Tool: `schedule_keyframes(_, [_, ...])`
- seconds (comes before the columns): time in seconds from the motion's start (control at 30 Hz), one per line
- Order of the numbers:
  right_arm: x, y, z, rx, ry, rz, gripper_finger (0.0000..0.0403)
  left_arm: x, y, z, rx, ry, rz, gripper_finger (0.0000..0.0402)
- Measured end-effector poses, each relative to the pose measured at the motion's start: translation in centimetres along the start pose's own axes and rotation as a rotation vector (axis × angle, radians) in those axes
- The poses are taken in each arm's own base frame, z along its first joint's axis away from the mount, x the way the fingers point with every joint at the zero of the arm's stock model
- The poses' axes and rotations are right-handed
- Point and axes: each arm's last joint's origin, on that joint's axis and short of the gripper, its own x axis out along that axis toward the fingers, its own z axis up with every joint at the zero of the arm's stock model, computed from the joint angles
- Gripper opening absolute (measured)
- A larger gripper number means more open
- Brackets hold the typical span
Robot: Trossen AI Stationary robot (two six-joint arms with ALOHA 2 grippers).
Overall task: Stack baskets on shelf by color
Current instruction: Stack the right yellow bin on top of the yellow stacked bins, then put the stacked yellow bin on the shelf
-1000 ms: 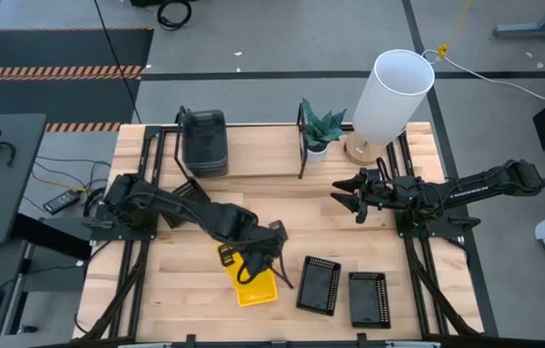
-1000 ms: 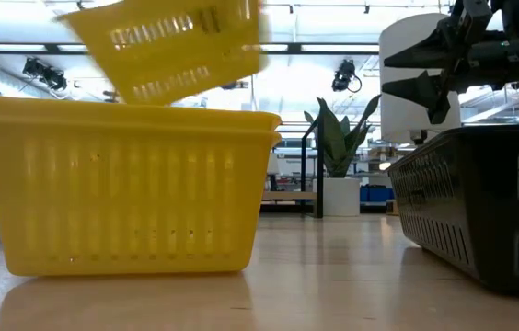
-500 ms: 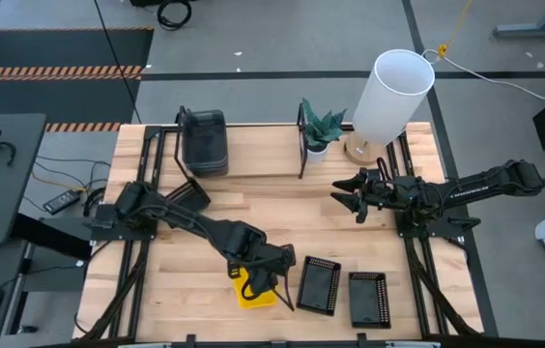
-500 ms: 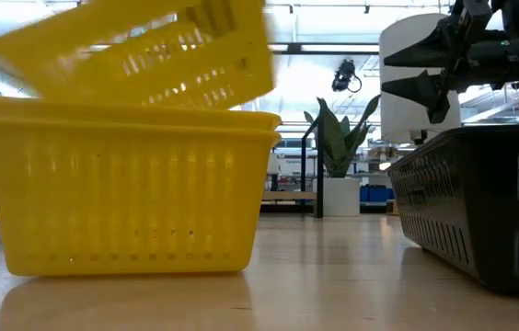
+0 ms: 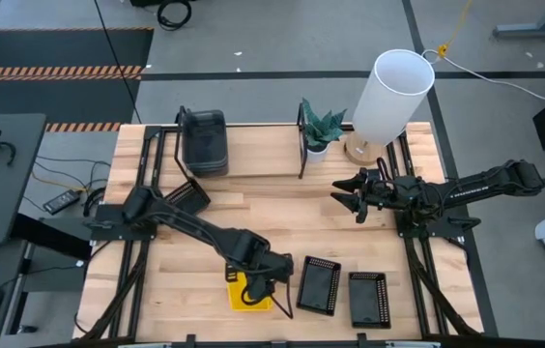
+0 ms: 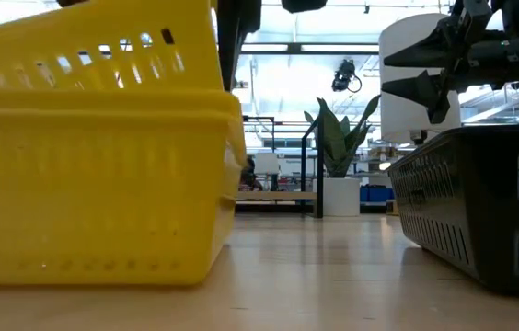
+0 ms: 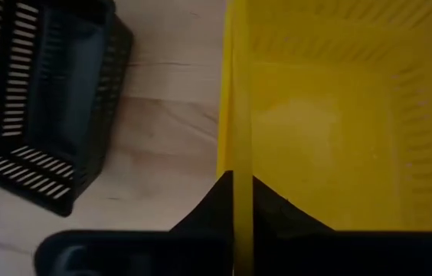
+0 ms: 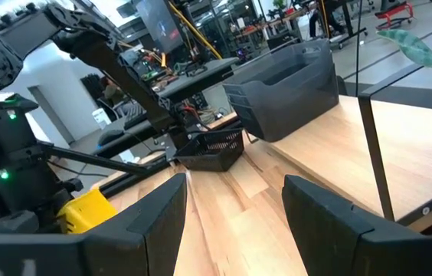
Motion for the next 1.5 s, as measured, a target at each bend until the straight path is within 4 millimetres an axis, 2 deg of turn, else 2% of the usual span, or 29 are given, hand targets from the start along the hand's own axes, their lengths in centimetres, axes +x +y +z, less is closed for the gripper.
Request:
schedule_keyframes(0.2, [0.0, 0.0, 0.0, 0.0, -0.001, 0.0, 0.0221, 0.9, -0.1, 0.2, -0.01, 0.031, -0.01, 0.0057])
schedule_keyframes(0.43, [0.0, 0.0, 0.0, 0.0, -0.001, 0.0, 0.0221, 0.7, 0.2, 0.4, -0.077, 0.067, 0.066, 0.0142])
schedule_keyframes(0.53, [0.0, 0.0, 0.0, 0.0, 0.0, 0.0, 0.0221, 0.6, 0.3, 0.3, -0.168, 0.071, 0.07, 0.0174])
schedule_keyframes(0.67, [0.0, 0.0, 0.0, 0.0, 0.0, 0.0, 0.0221, 0.6, 0.4, -0.8, -0.399, 0.048, 0.022, 0.0199])
schedule_keyframes(0.87, [0.0, 0.0, 0.0, 0.0, -0.001, 0.0, 0.0221, 0.4, 0.9, -3.5, -0.82, 0.019, -0.083, 0.0195])
schedule_keyframes(1.07, [0.0, 0.0, 0.0, 0.0, -0.001, 0.0, 0.0221, 0.2, 1.4, -5.9, -1.335, 0.059, -0.121, 0.0177])
schedule_keyframes(1.2, [0.0, 0.0, 0.0, 0.0, 0.0, 0.0, 0.0221, 0.2, 1.2, -6.5, -1.426, 0.107, -0.124, 0.0172])
schedule_keyframes(1.33, [0.0, 0.0, 0.0, 0.0, -0.001, 0.0, 0.0221, 0.5, 0.8, -5.9, -1.432, 0.158, -0.094, 0.0175])
schedule_keyframes(1.5, [0.0, 0.0, 0.0, 0.0, -0.001, 0.0, 0.0221, 1.9, 0.4, -5.1, -1.429, 0.198, -0.116, 0.018])
